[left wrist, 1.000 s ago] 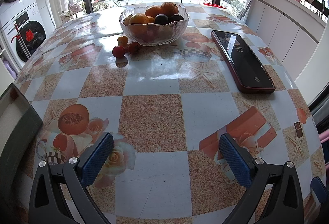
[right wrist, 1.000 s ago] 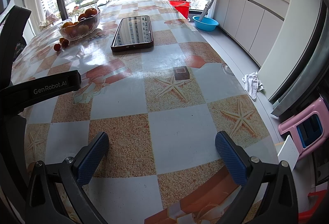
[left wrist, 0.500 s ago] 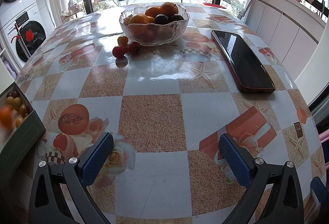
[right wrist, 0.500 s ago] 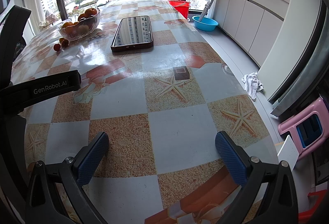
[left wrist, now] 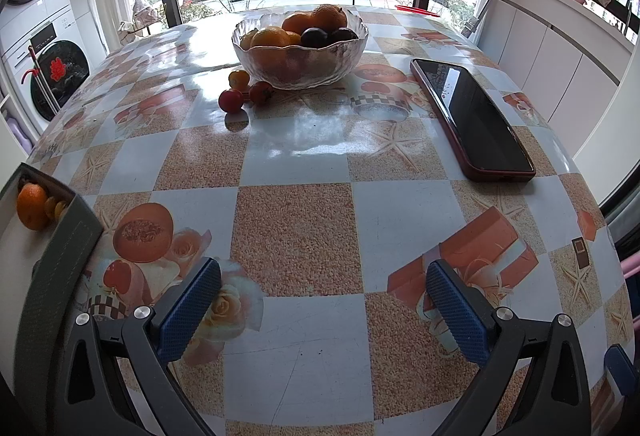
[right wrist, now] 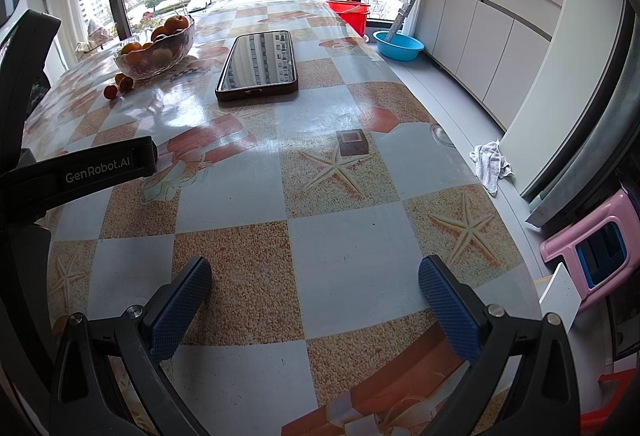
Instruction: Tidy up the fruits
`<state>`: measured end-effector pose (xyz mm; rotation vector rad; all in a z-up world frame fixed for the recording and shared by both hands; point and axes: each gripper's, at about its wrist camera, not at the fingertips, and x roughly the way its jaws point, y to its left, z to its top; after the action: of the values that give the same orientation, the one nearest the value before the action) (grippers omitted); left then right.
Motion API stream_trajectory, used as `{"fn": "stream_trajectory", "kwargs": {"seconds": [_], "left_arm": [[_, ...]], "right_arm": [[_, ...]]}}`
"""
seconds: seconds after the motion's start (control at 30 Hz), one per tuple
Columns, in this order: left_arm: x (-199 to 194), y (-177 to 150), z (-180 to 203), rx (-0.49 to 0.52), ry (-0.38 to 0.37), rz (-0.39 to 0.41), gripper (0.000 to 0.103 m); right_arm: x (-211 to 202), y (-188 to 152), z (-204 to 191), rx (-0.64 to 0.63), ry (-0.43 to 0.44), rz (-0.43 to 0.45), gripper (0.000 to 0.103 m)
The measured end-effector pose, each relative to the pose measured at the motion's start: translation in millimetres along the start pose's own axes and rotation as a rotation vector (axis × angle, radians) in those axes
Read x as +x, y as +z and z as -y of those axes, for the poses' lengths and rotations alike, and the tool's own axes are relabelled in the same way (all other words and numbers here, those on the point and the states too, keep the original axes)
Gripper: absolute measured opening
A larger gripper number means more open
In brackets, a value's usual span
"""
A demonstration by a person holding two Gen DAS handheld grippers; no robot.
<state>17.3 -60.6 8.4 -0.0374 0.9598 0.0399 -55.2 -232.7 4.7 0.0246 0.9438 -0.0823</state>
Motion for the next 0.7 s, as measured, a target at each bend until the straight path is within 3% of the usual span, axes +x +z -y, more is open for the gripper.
{"fn": "stream_trajectory", "kwargs": {"seconds": [0.7], "left_arm": [[-0.1, 0.0, -0.2, 0.000, 0.000, 0.000, 0.103]], "right_arm": [[-3.9, -0.9, -1.4, 0.040, -0.049, -0.023, 0.103]]}}
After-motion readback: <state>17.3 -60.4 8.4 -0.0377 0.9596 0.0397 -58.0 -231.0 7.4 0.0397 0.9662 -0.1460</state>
